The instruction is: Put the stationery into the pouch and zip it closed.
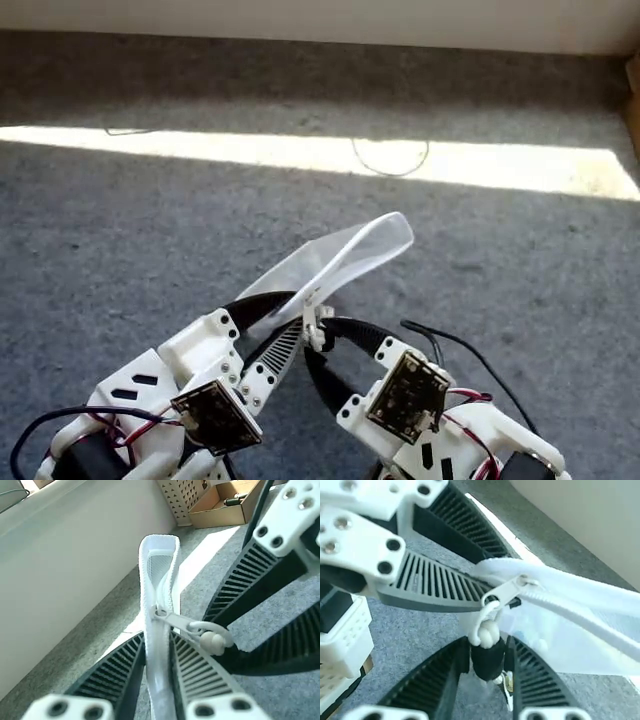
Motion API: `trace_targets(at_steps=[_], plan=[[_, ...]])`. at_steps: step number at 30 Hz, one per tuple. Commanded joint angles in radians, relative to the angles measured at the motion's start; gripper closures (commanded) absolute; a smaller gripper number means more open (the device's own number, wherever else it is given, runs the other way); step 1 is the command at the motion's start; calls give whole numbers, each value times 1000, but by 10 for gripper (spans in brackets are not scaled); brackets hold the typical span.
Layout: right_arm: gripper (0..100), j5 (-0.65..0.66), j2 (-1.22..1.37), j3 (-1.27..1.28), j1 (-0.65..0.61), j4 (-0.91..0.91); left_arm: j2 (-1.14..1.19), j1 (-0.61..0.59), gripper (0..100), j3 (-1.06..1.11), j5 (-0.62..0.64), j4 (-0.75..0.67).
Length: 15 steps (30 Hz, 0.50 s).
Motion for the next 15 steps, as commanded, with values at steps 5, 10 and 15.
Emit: trace_targets(at_steps=[5, 10, 15], plan=[[888, -11, 1, -2, 13, -33, 4, -24, 994, -1, 8, 6], [843, -60, 2, 4, 13, -68, 4, -24, 994, -1, 8, 6], [872, -44, 2, 5, 13, -88, 4, -24, 994, -1, 8, 6]])
